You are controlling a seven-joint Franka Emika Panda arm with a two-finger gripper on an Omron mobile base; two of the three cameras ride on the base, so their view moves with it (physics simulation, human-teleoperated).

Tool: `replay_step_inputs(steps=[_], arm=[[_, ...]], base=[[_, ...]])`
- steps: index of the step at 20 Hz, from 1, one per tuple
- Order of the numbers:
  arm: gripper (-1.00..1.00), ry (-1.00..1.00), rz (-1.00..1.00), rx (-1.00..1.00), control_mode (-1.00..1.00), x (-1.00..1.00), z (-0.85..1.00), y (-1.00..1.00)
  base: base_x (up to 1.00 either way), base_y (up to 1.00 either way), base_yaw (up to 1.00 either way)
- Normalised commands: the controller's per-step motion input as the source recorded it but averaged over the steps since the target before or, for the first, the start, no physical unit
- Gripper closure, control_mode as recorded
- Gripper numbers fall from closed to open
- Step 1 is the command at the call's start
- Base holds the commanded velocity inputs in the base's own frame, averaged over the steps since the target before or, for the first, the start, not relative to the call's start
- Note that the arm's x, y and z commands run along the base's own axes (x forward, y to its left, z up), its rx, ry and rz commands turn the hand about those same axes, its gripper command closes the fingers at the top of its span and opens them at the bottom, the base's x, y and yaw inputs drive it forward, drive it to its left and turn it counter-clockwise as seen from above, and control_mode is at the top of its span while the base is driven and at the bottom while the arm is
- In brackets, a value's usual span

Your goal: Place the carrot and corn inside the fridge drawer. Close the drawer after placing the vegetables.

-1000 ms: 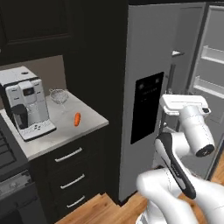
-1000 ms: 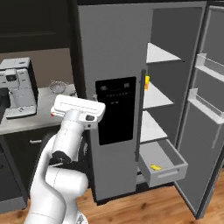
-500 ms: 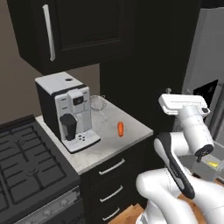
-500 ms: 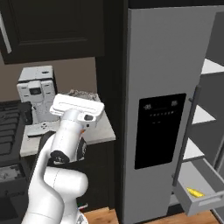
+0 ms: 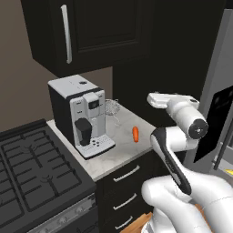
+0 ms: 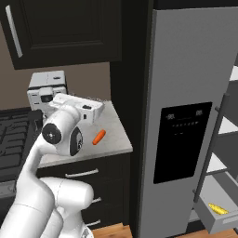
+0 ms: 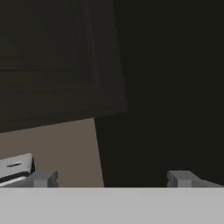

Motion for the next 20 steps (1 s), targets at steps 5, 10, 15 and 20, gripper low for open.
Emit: replay_step_inputs(steps=[5, 10, 15, 20], arm=[[-1.0, 0.75, 0.05, 0.01, -1.0, 0.19, -0.41, 0.02], [-1.0, 0.41, 0.07, 0.0, -1.0, 0.0, -1.0, 0.14], [-1.0, 0.2, 0.0, 0.0, -1.0, 0.05, -0.48, 0.04], [-1.0, 0.2, 0.0, -0.02, -1.0, 0.49, -0.54, 0.11]], base=[[0.0, 0.0, 0.0], [0.0, 0.0, 0.0], [0.0, 0.0, 0.0], [0.0, 0.0, 0.0]])
